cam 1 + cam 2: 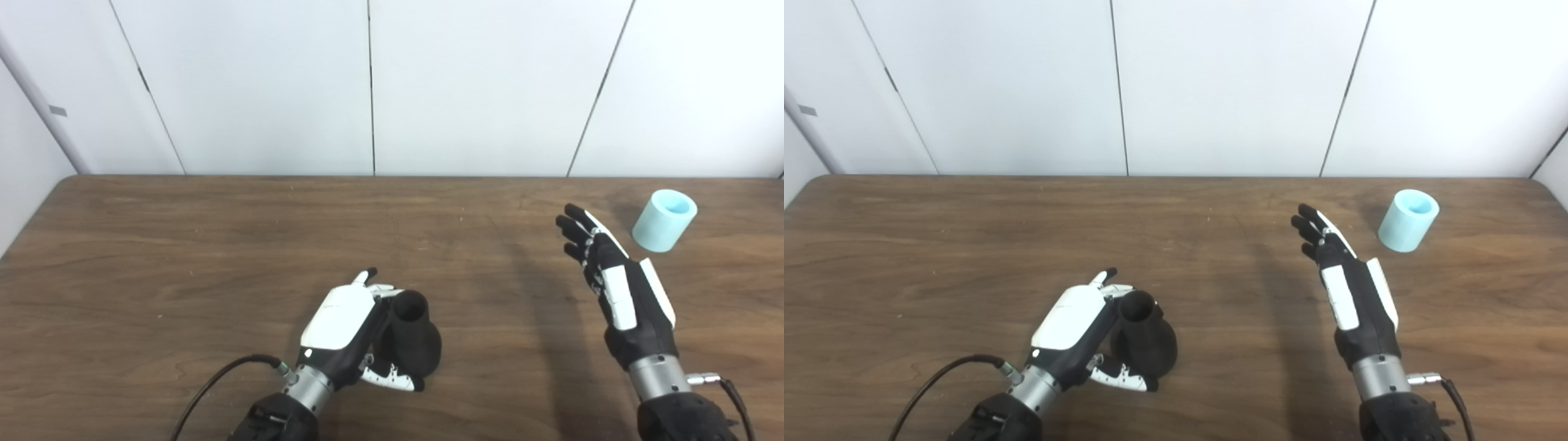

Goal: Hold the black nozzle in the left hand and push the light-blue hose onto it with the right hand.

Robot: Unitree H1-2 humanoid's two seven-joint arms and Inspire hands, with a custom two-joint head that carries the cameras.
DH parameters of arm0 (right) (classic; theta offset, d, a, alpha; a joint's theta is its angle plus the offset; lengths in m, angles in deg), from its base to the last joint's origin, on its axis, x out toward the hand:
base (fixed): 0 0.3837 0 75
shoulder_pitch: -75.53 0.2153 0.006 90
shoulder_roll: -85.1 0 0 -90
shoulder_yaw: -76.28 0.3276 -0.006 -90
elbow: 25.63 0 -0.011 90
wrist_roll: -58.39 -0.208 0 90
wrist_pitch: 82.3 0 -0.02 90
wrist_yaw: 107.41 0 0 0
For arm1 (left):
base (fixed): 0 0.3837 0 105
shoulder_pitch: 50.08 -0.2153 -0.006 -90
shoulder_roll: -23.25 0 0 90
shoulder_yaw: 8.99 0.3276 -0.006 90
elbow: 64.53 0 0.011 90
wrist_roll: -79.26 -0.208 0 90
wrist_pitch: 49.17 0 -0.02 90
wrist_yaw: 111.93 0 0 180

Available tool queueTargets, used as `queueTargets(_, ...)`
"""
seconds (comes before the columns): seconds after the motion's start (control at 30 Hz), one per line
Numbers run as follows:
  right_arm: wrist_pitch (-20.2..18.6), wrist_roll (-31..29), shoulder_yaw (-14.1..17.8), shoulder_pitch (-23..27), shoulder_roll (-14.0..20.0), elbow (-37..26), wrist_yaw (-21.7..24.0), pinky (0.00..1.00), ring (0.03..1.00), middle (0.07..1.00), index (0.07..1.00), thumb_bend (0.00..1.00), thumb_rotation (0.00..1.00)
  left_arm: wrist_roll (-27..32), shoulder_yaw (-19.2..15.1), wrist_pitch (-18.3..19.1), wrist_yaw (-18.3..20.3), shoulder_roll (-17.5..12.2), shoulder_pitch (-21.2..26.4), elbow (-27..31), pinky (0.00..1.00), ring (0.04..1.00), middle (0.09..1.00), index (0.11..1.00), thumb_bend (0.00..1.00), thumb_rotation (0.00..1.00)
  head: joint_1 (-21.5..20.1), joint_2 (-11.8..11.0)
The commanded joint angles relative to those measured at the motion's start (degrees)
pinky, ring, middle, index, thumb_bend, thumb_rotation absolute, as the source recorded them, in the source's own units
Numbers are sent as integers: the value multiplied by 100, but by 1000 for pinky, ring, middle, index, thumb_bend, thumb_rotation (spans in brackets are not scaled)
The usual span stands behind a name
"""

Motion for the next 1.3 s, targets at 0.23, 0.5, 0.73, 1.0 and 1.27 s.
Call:
queueTargets(0.23, -341, -135, 243, 328, 312, -504, 42, 914, 929, 884, 898, 602, 1000, -84, 106, -42, 352, -78, -284, -237, 1000, 753, 478, 494, 523, 0, -183, 24)
queueTargets(0.5, -962, 50, 820, 1112, 1518, -461, 173, 876, 910, 875, 887, 546, 761, -37, 83, -122, 381, -123, -251, -365, 1000, 725, 496, 479, 523, 0, -489, -4)
queueTargets(0.73, -970, 1351, 1090, 1693, 2140, -95, 744, 765, 842, 855, 869, 589, 543, -14, 42, -289, 381, -216, -230, -447, 1000, 723, 492, 483, 523, 0, -931, 0)
queueTargets(1.0, -969, 2997, 983, 2254, 2557, 604, 1774, 834, 891, 867, 858, 749, 370, 68, -102, -588, 309, -389, -225, -620, 1000, 707, 483, 489, 524, 0, -1520, 3)
queueTargets(1.27, -955, 4119, 65, 2784, 3201, 1496, 2015, 912, 935, 874, 841, 773, 319, 362, -359, -933, 257, -614, -224, -716, 1000, 712, 487, 488, 523, 0, -2276, -3)
